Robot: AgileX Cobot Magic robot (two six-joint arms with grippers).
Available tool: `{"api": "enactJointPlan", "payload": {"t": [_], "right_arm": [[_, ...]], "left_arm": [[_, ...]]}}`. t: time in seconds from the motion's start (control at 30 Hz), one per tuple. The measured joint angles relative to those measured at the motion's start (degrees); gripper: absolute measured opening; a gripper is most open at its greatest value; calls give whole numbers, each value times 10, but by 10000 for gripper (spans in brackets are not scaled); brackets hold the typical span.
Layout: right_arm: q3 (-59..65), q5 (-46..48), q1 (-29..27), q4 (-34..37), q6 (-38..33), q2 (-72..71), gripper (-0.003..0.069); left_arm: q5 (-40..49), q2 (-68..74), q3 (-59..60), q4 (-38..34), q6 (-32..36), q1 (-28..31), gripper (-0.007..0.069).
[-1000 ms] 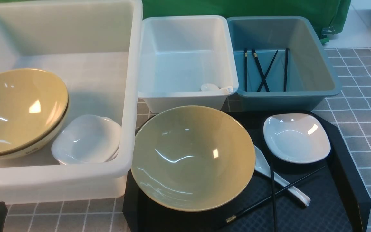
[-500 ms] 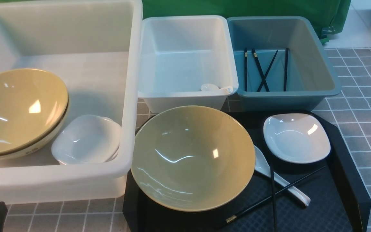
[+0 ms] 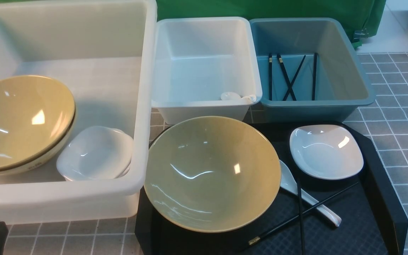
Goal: On grey table put chopsticks spoon bowls plates into blue grey white boxes.
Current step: 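Grasp the large bowl on the tray by its rim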
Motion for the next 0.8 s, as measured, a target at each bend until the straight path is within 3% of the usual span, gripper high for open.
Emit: {"api": "enactJointPlan", "payload": {"t": [0.3,0.43,0.63,0.8], "right_arm": [[0,-7,0,0,0,0,238],[1,-60,0,0,0,0,238],[1,-298,0,0,8,0,238],[0,-505,0,0,151,0,238]], "left_arm": [[-7,0,1,0,-1,0,-8],[-59,0,1,2,-1,0,-8],[-287,0,1,2,-1,0,-8],[-556,0,1,2,-33,0,-8]]}}
